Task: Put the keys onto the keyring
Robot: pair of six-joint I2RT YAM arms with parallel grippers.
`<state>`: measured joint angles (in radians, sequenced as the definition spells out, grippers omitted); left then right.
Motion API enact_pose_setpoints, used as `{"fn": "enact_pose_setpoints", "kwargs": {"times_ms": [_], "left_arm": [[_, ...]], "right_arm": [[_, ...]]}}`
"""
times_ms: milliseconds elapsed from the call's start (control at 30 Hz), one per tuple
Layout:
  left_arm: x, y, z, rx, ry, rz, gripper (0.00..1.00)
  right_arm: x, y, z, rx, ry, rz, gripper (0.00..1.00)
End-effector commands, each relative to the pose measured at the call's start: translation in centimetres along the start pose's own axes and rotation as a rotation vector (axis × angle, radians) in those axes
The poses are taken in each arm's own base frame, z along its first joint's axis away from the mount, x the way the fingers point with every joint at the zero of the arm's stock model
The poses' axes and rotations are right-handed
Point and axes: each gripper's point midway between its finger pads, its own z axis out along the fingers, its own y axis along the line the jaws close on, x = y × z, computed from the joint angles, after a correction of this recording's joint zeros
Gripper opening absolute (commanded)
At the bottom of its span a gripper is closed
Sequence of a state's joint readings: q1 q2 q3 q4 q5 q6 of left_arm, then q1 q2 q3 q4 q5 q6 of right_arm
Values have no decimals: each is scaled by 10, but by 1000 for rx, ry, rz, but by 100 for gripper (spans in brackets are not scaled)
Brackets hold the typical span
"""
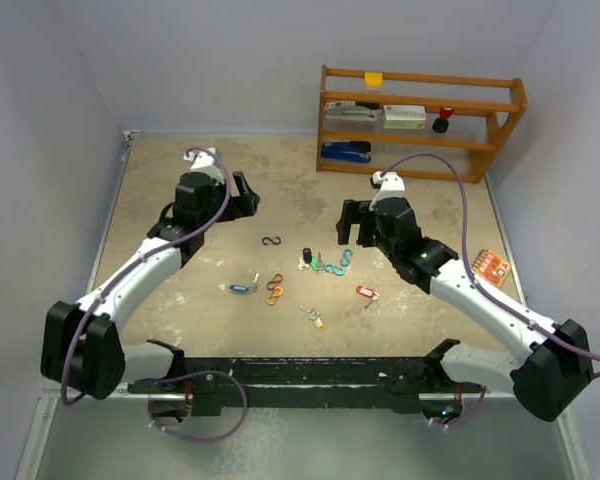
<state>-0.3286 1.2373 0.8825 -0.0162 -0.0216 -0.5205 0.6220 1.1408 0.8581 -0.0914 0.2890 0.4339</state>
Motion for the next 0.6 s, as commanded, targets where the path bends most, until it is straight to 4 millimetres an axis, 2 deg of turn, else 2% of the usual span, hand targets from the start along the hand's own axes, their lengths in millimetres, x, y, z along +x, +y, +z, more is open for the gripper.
{"fn": "enact_pose_setpoints", "kwargs": {"times_ms": [0, 100, 267, 467, 567], "left_arm": [[7, -16, 12, 39, 73, 92, 88], [24, -20, 12, -8, 116, 94, 88], [67, -39, -6, -27, 94, 140, 88], [90, -38, 16, -52, 154, 220, 74], [104, -42, 19, -49, 192, 242, 73]], "right_arm": [[-14, 5, -5, -11, -31, -8, 100], [-11, 5, -4, -9, -12, -21, 100], [-7, 4, -1, -11, -8, -27, 100], [0, 6, 6, -18, 21, -50, 100], [-1, 5, 3, -17, 16, -50, 100]]}}
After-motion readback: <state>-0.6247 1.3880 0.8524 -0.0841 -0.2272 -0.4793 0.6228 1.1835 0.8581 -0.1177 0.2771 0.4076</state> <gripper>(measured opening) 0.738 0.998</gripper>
